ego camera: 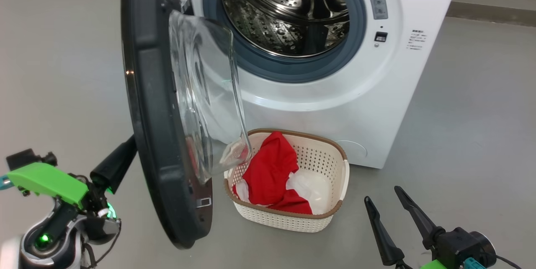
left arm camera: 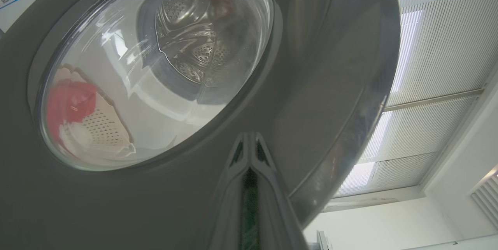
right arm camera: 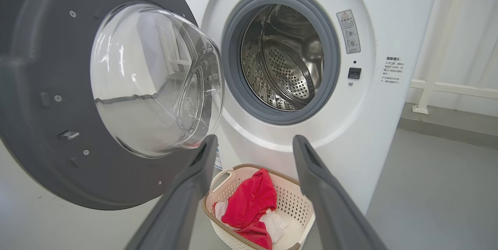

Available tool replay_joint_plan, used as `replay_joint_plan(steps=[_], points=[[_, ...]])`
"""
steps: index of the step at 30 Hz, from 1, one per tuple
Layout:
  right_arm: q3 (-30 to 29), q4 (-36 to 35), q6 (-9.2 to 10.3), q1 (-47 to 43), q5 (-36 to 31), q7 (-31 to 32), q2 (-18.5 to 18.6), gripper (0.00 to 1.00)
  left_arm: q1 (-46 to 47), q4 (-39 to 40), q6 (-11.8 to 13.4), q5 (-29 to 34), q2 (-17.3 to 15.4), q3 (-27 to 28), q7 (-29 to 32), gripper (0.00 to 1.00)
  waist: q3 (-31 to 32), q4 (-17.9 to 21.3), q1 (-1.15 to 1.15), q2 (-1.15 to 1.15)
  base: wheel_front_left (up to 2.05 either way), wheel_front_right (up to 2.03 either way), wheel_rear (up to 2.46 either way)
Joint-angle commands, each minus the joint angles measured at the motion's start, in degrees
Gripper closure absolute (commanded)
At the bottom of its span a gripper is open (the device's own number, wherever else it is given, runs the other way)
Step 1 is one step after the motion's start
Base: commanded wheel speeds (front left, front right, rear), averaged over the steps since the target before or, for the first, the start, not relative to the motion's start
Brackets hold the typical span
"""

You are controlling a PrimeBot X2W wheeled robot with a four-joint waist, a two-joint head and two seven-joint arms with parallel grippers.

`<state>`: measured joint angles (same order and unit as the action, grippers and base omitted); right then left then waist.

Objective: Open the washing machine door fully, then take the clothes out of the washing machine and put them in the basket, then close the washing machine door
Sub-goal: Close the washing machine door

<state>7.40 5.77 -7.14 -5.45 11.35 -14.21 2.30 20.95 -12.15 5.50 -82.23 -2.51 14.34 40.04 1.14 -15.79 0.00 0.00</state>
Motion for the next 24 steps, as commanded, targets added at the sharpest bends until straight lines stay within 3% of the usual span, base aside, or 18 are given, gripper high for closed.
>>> replay_joint_plan(steps=[1, 12, 24], points=[[1.35, -1.23, -0.35, 2.37, 0.89, -0.7, 0.57, 0.0, 0.4, 2.33, -0.74, -0.78, -0.46, 0.3, 0.02, 1.0, 0.11, 0.62, 0.0, 0.0, 0.0, 0.0, 0.0], [0.97, -1.11, -0.35, 2.32, 1.21, -0.74, 0.57, 0.0, -1.46, 3.22, -1.1, -5.74, -0.38, -4.35, -4.94, 1.0, -0.01, 3.98, 0.0, 0.0, 0.0, 0.0, 0.0], [1.07, -1.21, -0.35, 3.28, 1.17, -0.76, 0.57, 0.0, -0.63, 3.27, -3.19, -9.91, -0.37, -8.87, -9.5, 1.0, -1.6, 7.32, 0.0, 0.0, 0.0, 0.0, 0.0]])
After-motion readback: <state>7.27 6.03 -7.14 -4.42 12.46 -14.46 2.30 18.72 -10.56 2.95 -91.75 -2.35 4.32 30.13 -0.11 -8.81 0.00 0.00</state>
